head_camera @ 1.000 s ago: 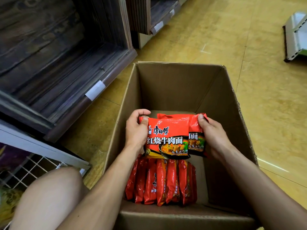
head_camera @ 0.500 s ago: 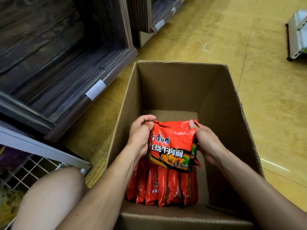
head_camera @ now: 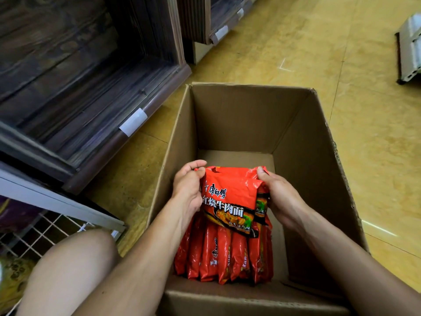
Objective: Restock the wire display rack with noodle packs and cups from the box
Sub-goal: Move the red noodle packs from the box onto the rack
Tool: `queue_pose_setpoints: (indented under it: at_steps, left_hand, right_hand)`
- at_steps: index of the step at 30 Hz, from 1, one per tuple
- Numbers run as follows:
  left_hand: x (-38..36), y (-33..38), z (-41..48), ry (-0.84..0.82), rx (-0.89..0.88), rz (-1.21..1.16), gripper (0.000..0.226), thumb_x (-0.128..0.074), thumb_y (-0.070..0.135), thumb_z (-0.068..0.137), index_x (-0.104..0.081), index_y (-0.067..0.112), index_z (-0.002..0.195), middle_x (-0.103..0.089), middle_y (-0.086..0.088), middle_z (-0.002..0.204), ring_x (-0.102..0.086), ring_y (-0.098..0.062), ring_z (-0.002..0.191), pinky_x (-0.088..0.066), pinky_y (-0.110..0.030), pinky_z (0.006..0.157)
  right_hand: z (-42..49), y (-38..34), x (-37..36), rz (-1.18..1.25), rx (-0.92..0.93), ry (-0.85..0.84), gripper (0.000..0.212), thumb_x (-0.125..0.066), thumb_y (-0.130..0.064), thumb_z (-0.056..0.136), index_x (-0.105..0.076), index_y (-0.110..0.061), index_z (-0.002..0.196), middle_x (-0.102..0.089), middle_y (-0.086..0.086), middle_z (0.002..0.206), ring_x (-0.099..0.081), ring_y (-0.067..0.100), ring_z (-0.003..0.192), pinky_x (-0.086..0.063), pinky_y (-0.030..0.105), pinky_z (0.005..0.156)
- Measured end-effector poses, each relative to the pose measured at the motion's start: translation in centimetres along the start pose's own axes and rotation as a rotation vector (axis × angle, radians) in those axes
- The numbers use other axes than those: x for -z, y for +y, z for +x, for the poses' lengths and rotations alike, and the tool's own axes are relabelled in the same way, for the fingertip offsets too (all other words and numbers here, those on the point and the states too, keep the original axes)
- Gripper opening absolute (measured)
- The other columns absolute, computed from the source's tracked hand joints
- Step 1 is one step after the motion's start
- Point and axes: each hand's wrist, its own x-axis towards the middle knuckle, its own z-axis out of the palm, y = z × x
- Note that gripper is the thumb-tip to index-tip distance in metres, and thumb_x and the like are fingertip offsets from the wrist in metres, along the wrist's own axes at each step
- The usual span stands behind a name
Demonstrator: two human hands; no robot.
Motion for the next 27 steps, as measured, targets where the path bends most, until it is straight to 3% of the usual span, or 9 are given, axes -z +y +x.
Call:
queue_pose_setpoints:
  at_steps: [4, 6, 9, 12, 14, 16, 19, 24, 27]
  left_hand:
    - [0.1, -0.1, 0.2, 0.065, 0.052, -0.017, 0.029, -0.045, -0.009, 0.1, -0.064, 0.01, 0.087, -0.061, -0.013, 0.073, -0.056, -0.016, 0.057, -0.05, -0.019, 0.043]
    - [0.1, -0.1, 0.3, 0.091, 0.061, -0.008, 0.029, -0.046, -0.008, 0.1, -0.064, 0.01, 0.086, -0.062, -0.012, 0.073, -0.057, -0.015, 0.055, -0.049, -0.018, 0.042]
    - [0.2, -0.2, 0.4, 0.115, 0.062, 0.009, 0.03, -0.047, -0.009, 0.099, -0.065, 0.011, 0.084, -0.063, -0.012, 0.074, -0.058, -0.014, 0.054, -0.05, -0.018, 0.044]
    - [0.2, -0.3, 0.5, 0.124, 0.075, 0.008, 0.03, -0.047, -0.009, 0.099, -0.065, 0.01, 0.084, -0.064, -0.013, 0.076, -0.058, -0.017, 0.059, -0.052, -0.019, 0.045]
    - [0.1, -0.3, 0.5, 0.127, 0.078, 0.006, 0.03, -0.047, -0.009, 0.098, -0.064, 0.01, 0.083, -0.064, -0.013, 0.075, -0.058, -0.018, 0.059, -0.051, -0.019, 0.043]
    - [0.1, -0.4, 0.4, 0.13, 0.084, 0.018, 0.03, -0.048, -0.01, 0.098, -0.064, 0.011, 0.083, -0.065, -0.01, 0.068, -0.059, -0.015, 0.053, -0.05, -0.019, 0.043]
    - [0.1, -0.6, 0.3, 0.109, 0.103, 0.017, 0.029, -0.047, -0.01, 0.098, -0.063, 0.01, 0.084, -0.066, -0.005, 0.052, -0.058, -0.009, 0.038, -0.049, -0.018, 0.04]
    - [-0.2, -0.7, 0.3, 0.058, 0.123, 0.023, 0.023, -0.053, -0.006, 0.098, -0.063, 0.012, 0.089, -0.063, -0.01, 0.074, -0.059, -0.014, 0.052, -0.048, -0.018, 0.042]
    - [-0.6, -0.7, 0.1, 0.021, 0.12, 0.013, 0.017, -0.057, -0.003, 0.097, -0.063, 0.012, 0.093, -0.065, -0.01, 0.076, -0.062, -0.008, 0.044, -0.047, -0.018, 0.039]
  right_hand:
    - [-0.4, 0.1, -0.4, 0.018, -0.03, -0.007, 0.035, -0.041, -0.034, 0.108, -0.067, -0.012, 0.118, -0.076, 0.005, 0.091, -0.072, 0.008, 0.074, -0.053, 0.019, 0.061]
    - [-0.3, 0.4, -0.6, -0.014, -0.039, -0.02, 0.043, -0.043, -0.045, 0.105, -0.064, -0.015, 0.127, -0.077, 0.002, 0.103, -0.073, 0.007, 0.088, -0.053, 0.023, 0.074]
    - [-0.3, 0.6, -0.6, -0.067, -0.048, -0.107, 0.076, -0.04, -0.073, 0.086, -0.059, -0.02, 0.137, -0.07, 0.001, 0.127, -0.065, 0.014, 0.118, -0.045, 0.036, 0.105]
    - [-0.6, 0.4, -0.5, -0.135, 0.016, -0.208, 0.075, -0.034, -0.082, 0.079, -0.062, -0.031, 0.126, -0.072, -0.008, 0.12, -0.067, 0.004, 0.111, -0.049, 0.024, 0.088]
    - [-0.8, 0.3, -0.4, -0.197, 0.077, -0.234, 0.077, -0.052, -0.086, 0.071, -0.059, -0.033, 0.127, -0.073, -0.009, 0.117, -0.07, 0.003, 0.105, -0.052, 0.021, 0.083]
    - [-0.7, 0.5, -0.6, -0.255, 0.103, -0.19, 0.083, -0.076, -0.069, 0.068, -0.052, -0.03, 0.137, -0.069, -0.004, 0.122, -0.071, 0.008, 0.104, -0.056, 0.024, 0.081]
    - [-0.6, 0.7, -0.7, -0.286, 0.111, -0.104, 0.06, -0.073, -0.041, 0.085, -0.05, -0.027, 0.139, -0.069, 0.0, 0.118, -0.073, 0.014, 0.099, -0.058, 0.026, 0.079]
    - [0.1, 0.7, -0.1, -0.205, 0.093, 0.006, 0.031, -0.058, -0.037, 0.1, -0.059, -0.022, 0.126, -0.078, 0.004, 0.098, -0.076, 0.017, 0.09, -0.059, 0.033, 0.081]
    - [0.3, 0.8, 0.4, -0.179, 0.088, 0.051, 0.029, -0.055, -0.039, 0.101, -0.059, -0.02, 0.123, -0.079, 0.003, 0.093, -0.077, 0.017, 0.086, -0.058, 0.034, 0.079]
